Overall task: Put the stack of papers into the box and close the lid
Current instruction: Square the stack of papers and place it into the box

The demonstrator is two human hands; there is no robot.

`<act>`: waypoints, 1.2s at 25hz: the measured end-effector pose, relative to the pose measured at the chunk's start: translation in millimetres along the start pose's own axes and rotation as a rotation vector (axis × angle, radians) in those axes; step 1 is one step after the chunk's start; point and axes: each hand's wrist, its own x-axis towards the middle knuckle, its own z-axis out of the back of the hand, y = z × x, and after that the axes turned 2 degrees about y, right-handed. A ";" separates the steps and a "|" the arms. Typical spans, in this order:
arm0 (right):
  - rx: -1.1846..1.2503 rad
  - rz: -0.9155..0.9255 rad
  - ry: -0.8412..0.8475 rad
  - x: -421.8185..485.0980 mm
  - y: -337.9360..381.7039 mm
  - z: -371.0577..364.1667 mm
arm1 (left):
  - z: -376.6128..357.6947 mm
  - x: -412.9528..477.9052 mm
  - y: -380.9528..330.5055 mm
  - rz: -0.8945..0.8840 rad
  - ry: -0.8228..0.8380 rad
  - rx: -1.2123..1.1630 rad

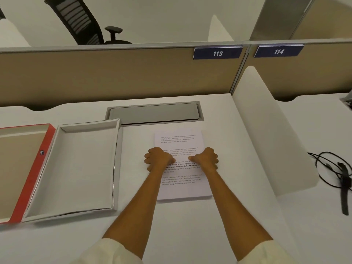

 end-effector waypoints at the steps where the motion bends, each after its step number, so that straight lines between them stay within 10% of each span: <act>1: -0.012 -0.008 0.012 0.3 1.4 1.1 | 1.5 0.7 -1.3 0.011 0.009 -0.010; 30: 0.187 0.146 0.057 1.8 -2.6 -5.8 | 1.1 2.4 29.5 -0.139 0.048 -0.472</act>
